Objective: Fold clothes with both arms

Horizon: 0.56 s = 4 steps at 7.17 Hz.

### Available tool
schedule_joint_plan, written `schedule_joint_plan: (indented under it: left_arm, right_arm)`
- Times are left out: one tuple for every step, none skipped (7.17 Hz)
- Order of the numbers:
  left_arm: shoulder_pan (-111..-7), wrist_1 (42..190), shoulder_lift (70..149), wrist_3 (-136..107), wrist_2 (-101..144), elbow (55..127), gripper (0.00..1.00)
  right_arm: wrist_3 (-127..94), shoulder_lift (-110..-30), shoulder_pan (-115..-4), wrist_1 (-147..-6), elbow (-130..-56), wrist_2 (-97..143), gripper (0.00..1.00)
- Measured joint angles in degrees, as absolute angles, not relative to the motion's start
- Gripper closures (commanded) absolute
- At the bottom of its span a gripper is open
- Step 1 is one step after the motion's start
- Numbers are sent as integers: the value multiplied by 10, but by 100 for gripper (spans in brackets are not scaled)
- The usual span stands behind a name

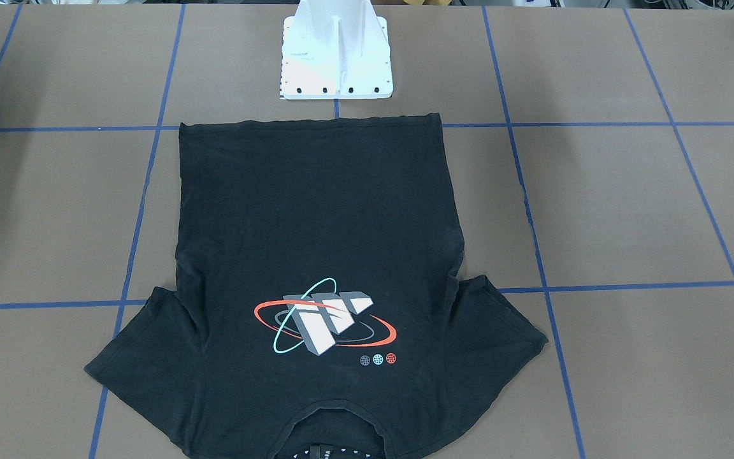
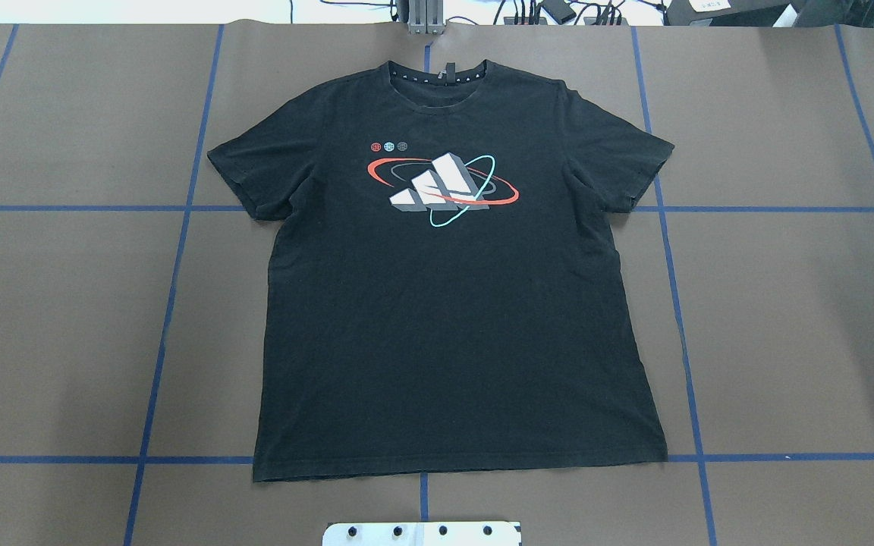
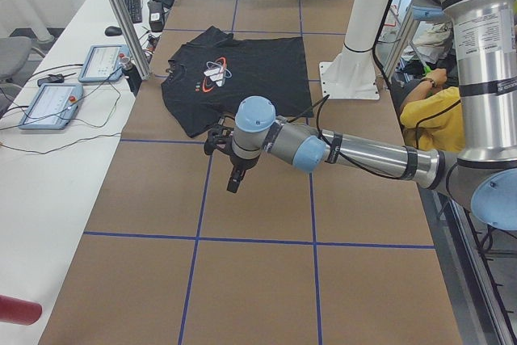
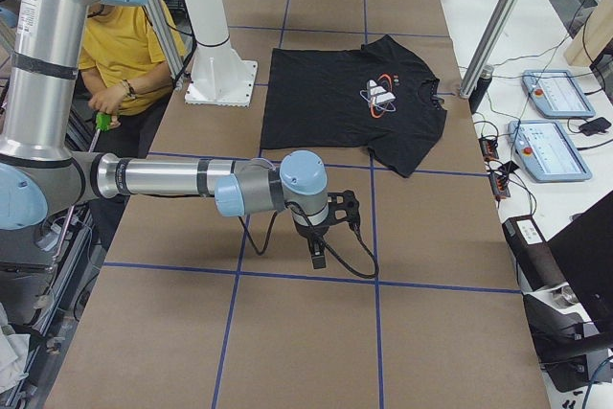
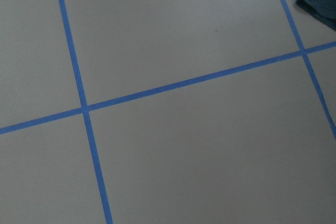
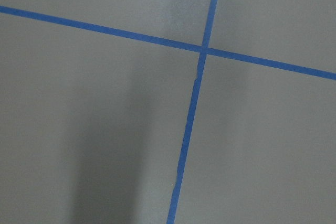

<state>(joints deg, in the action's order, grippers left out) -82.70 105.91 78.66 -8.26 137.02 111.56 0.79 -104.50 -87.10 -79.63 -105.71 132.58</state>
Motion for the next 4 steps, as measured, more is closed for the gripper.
schedule_joint_plan:
  left_arm:
    - [-827, 1059, 787, -83, 1370, 1116, 1]
    - [-827, 1059, 787, -83, 1369, 1116, 1]
    - [-826, 1059, 787, -83, 1368, 1117, 1]
    - [-827, 1059, 785, -83, 1368, 1117, 1]
  right_arm:
    - [8, -1045, -871, -796, -1057, 1326, 0]
    - [8, -1045, -871, -796, -1057, 1326, 0]
    - [7, -1044, -871, -797, -1056, 1327, 0]
    - [7, -1044, -870, -797, -1055, 1330, 0]
